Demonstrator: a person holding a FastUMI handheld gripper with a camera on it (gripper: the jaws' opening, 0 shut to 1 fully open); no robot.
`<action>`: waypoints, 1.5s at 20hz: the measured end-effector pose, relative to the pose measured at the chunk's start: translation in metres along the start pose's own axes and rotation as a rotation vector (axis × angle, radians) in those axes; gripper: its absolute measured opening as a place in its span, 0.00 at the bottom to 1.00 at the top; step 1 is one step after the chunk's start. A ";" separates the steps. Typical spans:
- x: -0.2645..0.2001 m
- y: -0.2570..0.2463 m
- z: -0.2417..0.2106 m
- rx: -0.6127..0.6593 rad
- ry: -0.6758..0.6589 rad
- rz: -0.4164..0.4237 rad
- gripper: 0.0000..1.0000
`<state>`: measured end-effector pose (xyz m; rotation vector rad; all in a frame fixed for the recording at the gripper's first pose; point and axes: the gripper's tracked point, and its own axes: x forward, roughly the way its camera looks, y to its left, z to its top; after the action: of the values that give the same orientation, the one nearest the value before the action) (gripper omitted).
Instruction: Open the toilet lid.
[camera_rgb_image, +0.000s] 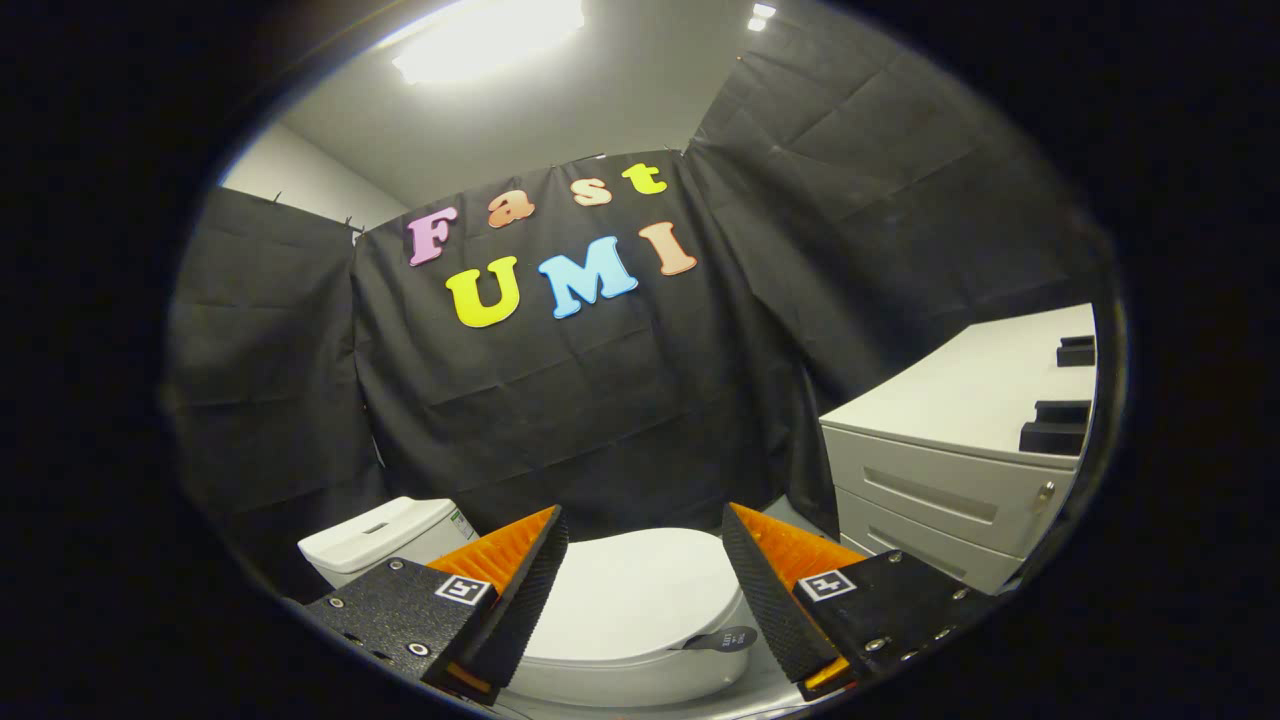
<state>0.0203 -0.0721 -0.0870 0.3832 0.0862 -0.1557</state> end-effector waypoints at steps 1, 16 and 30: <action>0.004 -0.004 -0.003 0.023 0.002 -0.004 0.96; 0.037 -0.073 -0.118 0.353 0.159 -0.072 0.96; 0.036 -0.109 -0.194 0.464 0.301 -0.161 0.85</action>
<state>0.0275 -0.1034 -0.3101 0.8626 0.3827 -0.2778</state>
